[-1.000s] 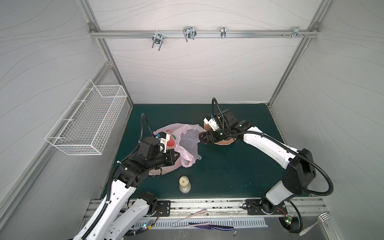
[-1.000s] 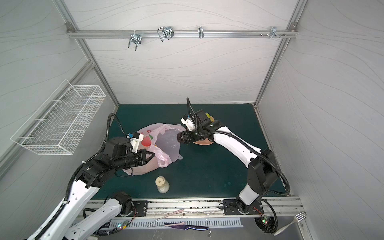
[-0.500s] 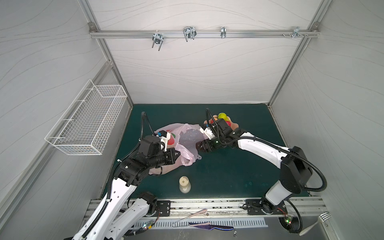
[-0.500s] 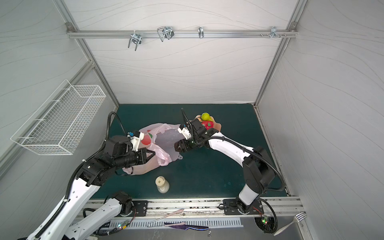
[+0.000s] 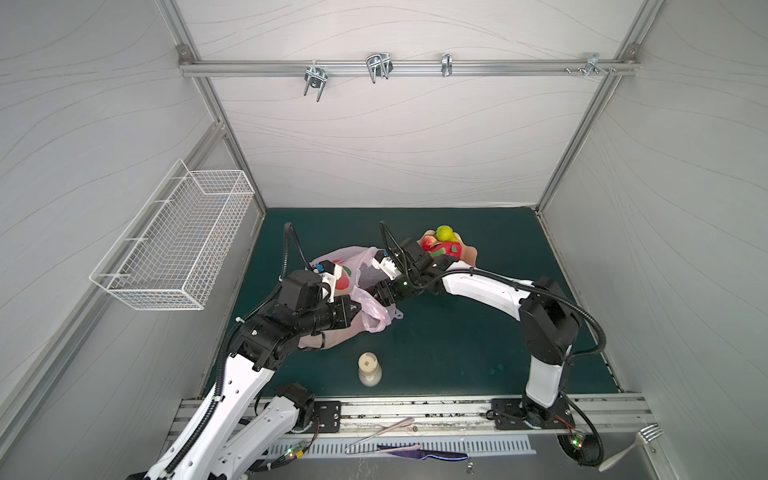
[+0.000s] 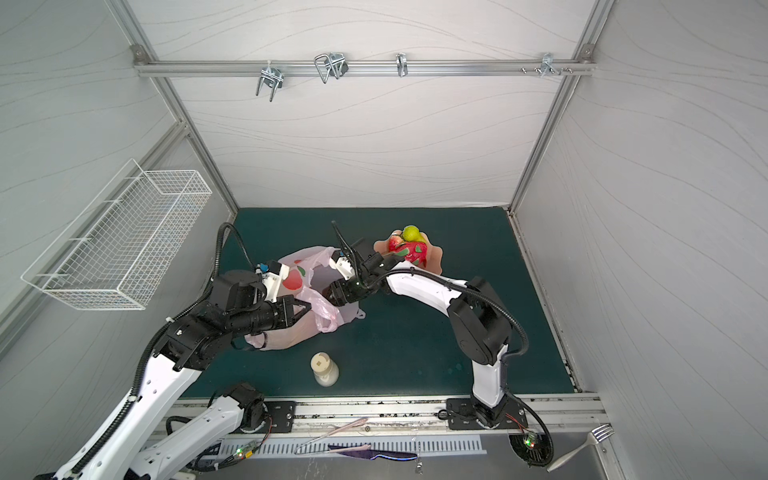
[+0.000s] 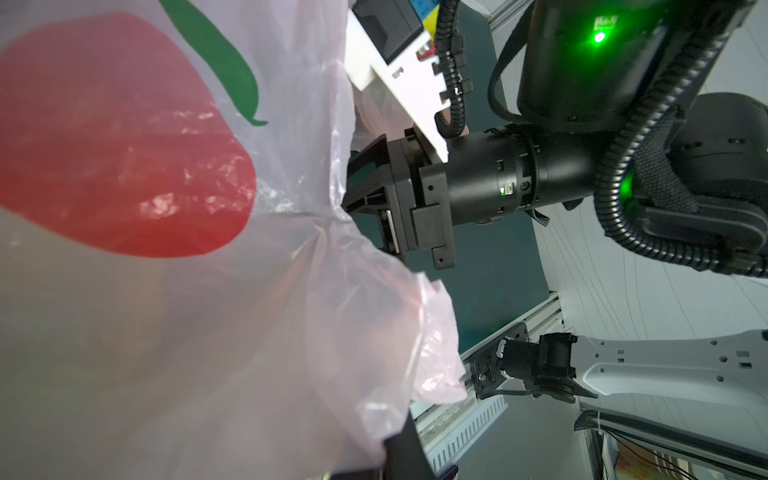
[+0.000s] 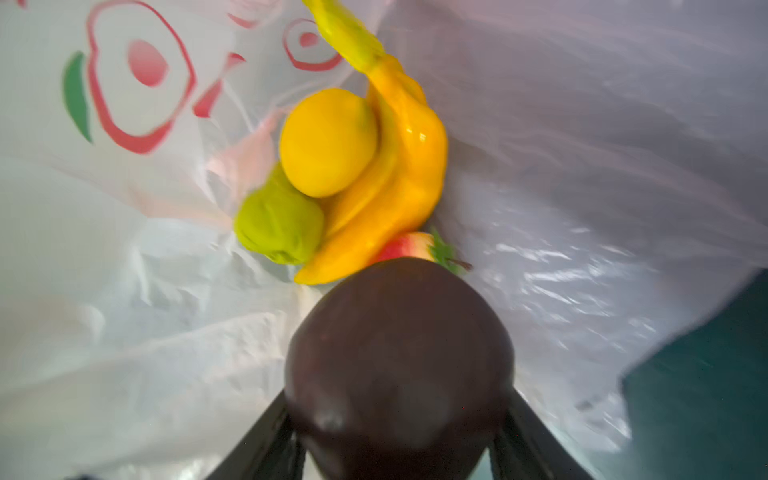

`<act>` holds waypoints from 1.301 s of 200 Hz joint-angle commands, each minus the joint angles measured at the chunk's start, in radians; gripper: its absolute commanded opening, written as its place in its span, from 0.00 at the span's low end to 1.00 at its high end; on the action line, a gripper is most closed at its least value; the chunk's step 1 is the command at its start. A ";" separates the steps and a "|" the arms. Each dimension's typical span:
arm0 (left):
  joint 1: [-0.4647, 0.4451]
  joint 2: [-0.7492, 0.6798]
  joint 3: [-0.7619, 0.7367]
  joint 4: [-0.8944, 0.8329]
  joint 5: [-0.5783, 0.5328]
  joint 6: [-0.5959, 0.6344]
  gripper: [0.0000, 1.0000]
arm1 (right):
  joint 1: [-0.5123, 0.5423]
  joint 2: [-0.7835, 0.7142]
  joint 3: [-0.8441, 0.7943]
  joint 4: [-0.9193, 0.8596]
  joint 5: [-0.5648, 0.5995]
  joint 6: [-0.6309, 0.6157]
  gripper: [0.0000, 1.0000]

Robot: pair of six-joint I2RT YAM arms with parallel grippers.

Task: Place the fruits into the plastic bag
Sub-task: 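Carry the dark plum into the bag's opening held by the left gripper, then open the right gripper to release the plum beside the bananas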

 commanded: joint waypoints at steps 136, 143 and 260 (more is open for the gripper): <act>0.000 -0.039 0.032 -0.032 -0.069 0.044 0.00 | 0.107 0.168 0.061 0.360 -0.313 0.462 0.98; -0.001 -0.042 0.032 -0.034 -0.072 0.044 0.00 | 0.107 0.165 0.061 0.347 -0.315 0.451 0.99; -0.001 -0.086 0.026 -0.057 -0.091 0.027 0.00 | 0.058 0.038 -0.015 0.167 -0.264 0.322 0.99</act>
